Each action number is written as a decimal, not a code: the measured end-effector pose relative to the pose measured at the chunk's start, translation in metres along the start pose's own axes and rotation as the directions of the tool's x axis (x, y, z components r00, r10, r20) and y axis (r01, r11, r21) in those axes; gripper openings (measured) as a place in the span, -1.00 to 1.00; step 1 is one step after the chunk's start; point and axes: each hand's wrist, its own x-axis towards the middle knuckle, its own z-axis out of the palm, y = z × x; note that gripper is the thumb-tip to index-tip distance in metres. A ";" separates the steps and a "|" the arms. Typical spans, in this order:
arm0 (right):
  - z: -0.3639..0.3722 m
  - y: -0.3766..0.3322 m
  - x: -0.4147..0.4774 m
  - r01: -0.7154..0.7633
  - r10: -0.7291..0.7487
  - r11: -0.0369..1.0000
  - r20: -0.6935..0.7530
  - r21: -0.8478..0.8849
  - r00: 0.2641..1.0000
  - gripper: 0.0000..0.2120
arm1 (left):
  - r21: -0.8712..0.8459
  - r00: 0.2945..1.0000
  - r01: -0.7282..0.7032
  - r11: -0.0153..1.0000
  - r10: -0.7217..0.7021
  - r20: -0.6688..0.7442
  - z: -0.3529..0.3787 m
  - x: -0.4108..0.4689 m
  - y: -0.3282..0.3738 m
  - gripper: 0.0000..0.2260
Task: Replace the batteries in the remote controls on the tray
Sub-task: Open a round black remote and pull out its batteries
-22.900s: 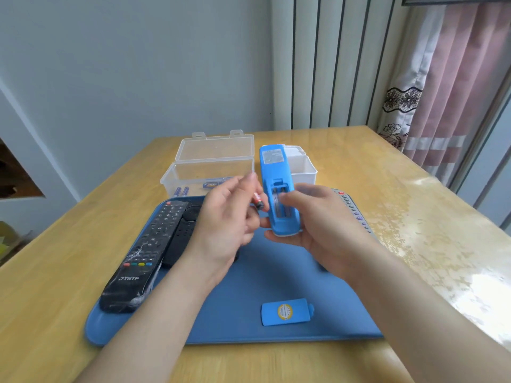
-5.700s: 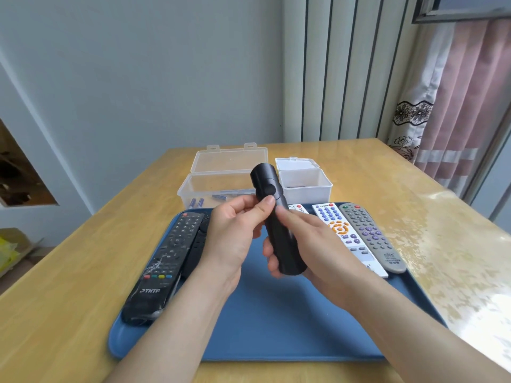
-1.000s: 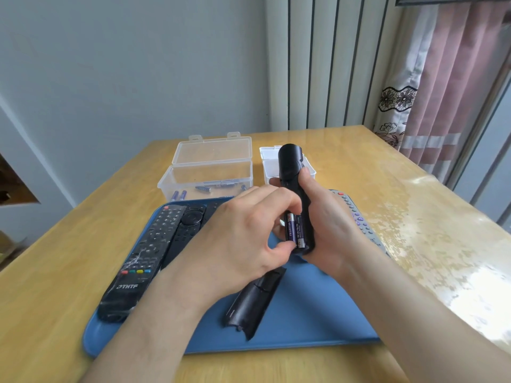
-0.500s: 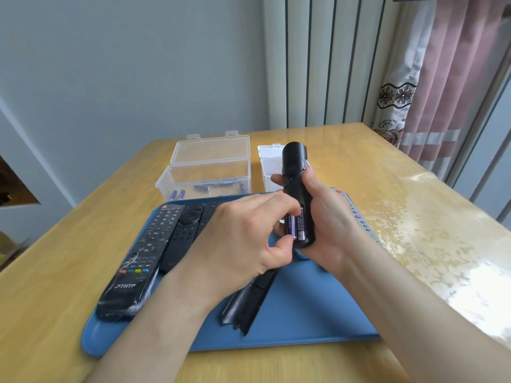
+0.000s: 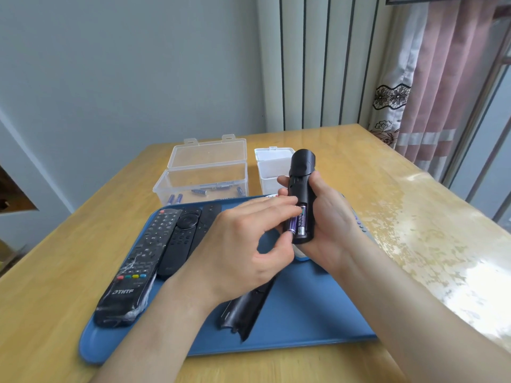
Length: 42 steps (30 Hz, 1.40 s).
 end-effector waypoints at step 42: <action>0.007 0.014 -0.004 -0.099 0.101 0.994 0.027 -0.053 0.995 -0.55 | -0.301 0.937 0.312 0.901 -0.239 0.255 -0.023 0.007 -0.003 -0.89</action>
